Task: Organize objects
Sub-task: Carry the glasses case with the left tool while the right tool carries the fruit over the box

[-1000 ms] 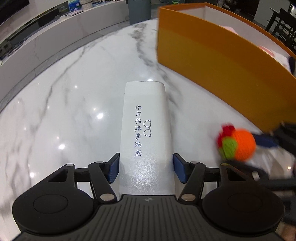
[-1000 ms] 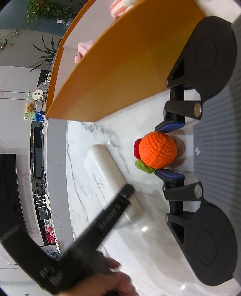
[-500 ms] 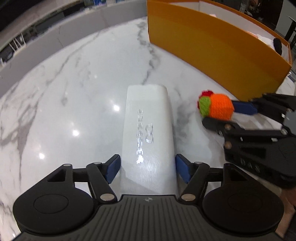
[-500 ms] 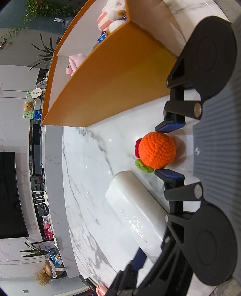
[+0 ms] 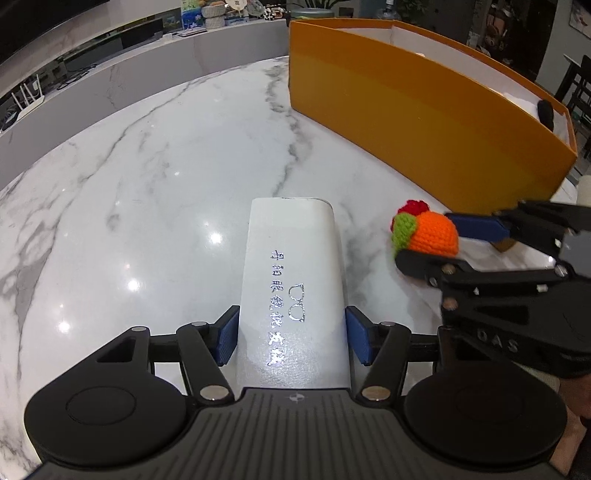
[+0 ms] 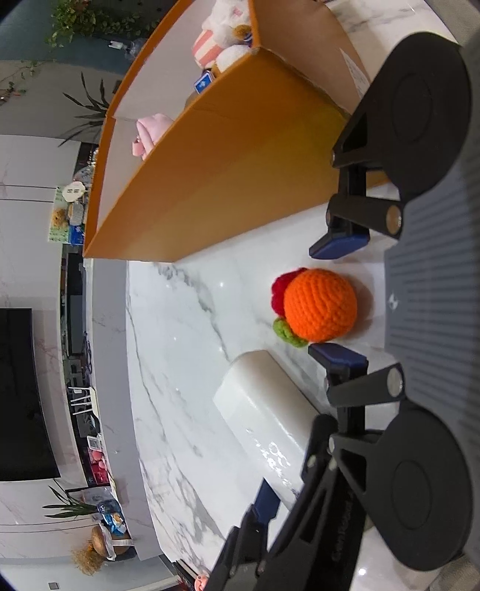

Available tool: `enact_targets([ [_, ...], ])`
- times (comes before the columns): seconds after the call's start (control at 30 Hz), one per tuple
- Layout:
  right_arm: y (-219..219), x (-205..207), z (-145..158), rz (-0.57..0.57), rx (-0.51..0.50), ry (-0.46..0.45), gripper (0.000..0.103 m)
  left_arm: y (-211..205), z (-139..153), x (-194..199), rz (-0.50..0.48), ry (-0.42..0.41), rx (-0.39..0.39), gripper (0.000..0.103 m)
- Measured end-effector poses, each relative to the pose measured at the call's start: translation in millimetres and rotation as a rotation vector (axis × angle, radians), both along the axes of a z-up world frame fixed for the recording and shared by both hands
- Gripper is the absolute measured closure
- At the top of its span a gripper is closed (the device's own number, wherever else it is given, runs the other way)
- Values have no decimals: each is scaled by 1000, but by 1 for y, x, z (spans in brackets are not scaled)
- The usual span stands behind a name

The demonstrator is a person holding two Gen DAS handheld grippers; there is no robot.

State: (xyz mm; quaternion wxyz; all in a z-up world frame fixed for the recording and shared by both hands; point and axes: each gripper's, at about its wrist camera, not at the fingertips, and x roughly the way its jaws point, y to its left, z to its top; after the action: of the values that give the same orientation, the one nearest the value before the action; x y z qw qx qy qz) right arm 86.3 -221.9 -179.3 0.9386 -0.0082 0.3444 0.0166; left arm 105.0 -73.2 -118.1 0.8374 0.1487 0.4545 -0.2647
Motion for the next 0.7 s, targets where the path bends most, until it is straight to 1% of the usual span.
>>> enact_targets([
  [0.03, 0, 1, 0, 1, -1, -4, 51, 0, 0, -2, -2, 2, 1, 35],
  [0.07, 0, 2, 0, 6, -1, 0, 58, 0, 1, -4, -6, 1, 2, 35],
  [0.1, 1, 3, 0, 9, -3, 9, 59, 0, 1, -6, -12, -2, 4, 35],
  [0.17, 1, 2, 3, 3, 0, 13, 59, 1, 5, -10, -16, -9, -1, 35],
  [0.33, -1, -8, 17, 11, 22, -10, 59, 2, 18, -15, 3, -46, -36, 35],
  [0.5, 0, -23, 29, 35, 5, -27, 59, 5, 26, -23, 35, -66, -63, 35],
  [0.63, -2, -38, 43, 46, -13, -54, 59, 4, 37, -34, 32, -106, -71, 35],
  [0.7, -3, -45, 51, 48, -24, -73, 59, 5, 43, -39, 43, -118, -87, 35],
])
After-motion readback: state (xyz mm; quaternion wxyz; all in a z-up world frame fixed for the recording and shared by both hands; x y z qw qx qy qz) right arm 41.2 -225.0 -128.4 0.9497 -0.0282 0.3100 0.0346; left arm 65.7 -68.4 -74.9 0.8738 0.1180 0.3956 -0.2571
